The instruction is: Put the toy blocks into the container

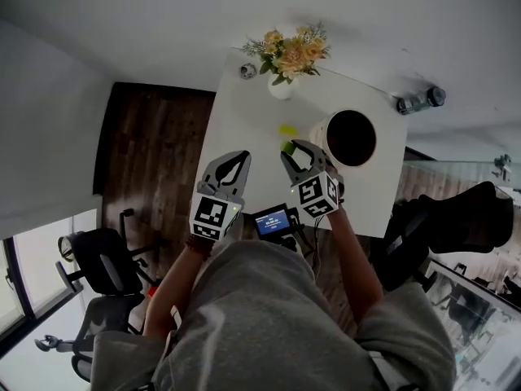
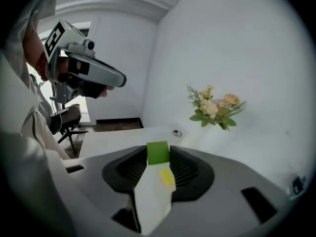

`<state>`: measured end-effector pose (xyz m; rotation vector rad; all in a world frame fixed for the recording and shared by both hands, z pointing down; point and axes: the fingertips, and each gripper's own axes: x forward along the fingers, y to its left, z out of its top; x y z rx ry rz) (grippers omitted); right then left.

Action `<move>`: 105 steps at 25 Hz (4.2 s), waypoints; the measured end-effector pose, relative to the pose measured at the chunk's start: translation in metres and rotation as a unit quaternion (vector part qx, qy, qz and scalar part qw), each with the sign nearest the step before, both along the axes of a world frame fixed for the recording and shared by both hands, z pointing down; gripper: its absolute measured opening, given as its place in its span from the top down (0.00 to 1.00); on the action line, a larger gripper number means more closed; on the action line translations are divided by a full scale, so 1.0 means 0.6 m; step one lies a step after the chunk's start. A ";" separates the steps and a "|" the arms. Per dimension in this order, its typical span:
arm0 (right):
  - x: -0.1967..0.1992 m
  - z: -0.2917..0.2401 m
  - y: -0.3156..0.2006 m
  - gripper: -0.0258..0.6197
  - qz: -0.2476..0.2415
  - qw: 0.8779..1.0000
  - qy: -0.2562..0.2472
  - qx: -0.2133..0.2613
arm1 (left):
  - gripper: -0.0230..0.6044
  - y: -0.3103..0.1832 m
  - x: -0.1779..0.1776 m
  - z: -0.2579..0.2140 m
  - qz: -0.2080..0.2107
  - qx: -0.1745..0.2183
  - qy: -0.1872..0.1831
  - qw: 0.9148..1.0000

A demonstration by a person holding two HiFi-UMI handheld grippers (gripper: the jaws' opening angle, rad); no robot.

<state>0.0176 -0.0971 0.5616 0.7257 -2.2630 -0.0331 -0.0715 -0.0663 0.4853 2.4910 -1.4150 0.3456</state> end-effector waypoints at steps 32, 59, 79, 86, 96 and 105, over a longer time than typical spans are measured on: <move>0.316 -0.073 -0.049 0.74 0.098 0.990 0.068 0.070 | 0.95 -0.011 0.192 0.005 0.070 0.003 0.002 0.998; 0.374 -0.017 -0.111 0.69 0.156 0.982 0.103 0.025 | 0.95 0.004 0.134 0.015 0.028 -0.006 0.000 1.000; -0.039 -0.003 -0.080 0.72 -0.039 0.998 0.050 0.032 | 0.95 0.044 -0.042 0.039 -0.069 -0.030 -0.001 0.997; -0.047 0.176 -0.092 0.68 -0.048 0.988 0.140 -0.044 | 0.95 0.066 -0.121 0.037 -0.109 -0.029 -0.002 0.994; -0.023 0.288 -0.113 0.63 -0.009 0.968 0.221 -0.122 | 0.95 0.089 -0.176 0.040 -0.131 -0.036 0.001 0.991; 0.002 0.329 -0.123 0.63 0.011 0.948 0.280 -0.152 | 0.95 0.087 -0.200 0.036 -0.133 -0.035 0.008 0.990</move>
